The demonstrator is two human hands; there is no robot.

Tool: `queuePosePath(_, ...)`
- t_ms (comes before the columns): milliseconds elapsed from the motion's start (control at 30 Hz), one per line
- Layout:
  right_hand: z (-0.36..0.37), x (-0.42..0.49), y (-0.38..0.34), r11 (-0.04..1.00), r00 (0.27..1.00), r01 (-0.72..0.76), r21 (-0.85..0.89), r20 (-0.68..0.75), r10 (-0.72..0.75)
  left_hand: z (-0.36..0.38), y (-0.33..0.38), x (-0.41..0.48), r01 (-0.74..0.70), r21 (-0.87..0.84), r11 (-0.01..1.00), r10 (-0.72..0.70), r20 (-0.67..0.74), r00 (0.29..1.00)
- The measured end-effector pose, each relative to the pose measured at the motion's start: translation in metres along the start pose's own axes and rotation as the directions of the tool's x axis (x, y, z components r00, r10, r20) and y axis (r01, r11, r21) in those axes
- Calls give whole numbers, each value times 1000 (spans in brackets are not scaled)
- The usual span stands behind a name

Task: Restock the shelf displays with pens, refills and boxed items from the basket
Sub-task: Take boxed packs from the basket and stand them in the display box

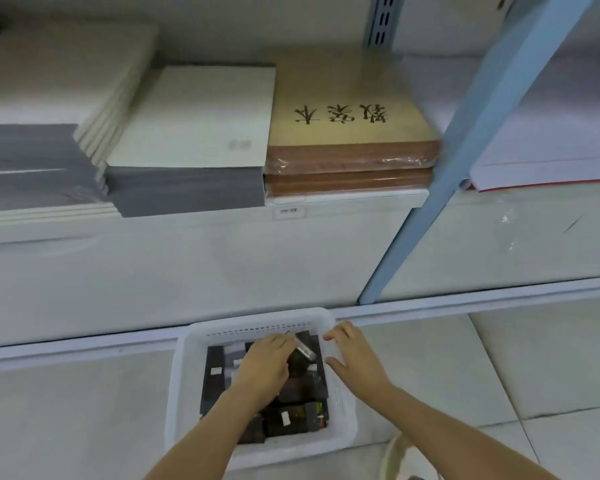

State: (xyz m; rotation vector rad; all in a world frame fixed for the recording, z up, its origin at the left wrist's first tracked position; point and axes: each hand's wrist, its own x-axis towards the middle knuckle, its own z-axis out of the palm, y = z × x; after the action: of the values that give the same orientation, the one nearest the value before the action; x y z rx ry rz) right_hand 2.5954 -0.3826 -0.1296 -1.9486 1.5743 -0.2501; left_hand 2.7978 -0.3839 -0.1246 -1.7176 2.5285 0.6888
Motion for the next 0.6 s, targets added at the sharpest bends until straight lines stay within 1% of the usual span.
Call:
queuePosePath(67,9,1,8,1000,1000,14,23,-24,-14,18,-2,13,-41,106,994,35,54,998)
queuePosePath(133,12,2,14,998,1000,20,54,-23,-19,35,-1,23,-51,186,981,35,88,996)
queuePosePath(233,13,2,21,996,999,45,76,-11,-45,48,2,35,-26,273,962,9,64,998)
queuePosePath(300,10,2,22,996,998,59,67,-22,-57,50,2,41,-32,288,957,25,29,999)
queuePosePath(333,8,3,21,996,997,65,58,-45,-62,50,1,42,-32,260,965,29,17,999)
queuePosePath(367,7,5,19,996,995,73,55,-74,-69,48,-1,42,-23,195,981,22,3,1000)
queuePosePath(433,5,9,12,992,989,111,62,-102,-104,40,-10,35,42,-5,999,-42,-37,998)
queuePosePath(467,7,11,7,988,989,136,78,-76,-130,34,-15,29,94,-120,988,-100,-45,994)
queuePosePath(500,11,13,2,982,987,162,98,-15,-161,28,-21,21,149,-215,965,-160,-35,987)
queuePosePath(533,16,13,-4,977,979,181,112,74,-190,22,-27,12,189,-268,945,-199,-10,980)
queuePosePath(600,33,13,-13,978,940,200,66,269,-211,16,-40,-7,221,-297,929,-221,35,975)
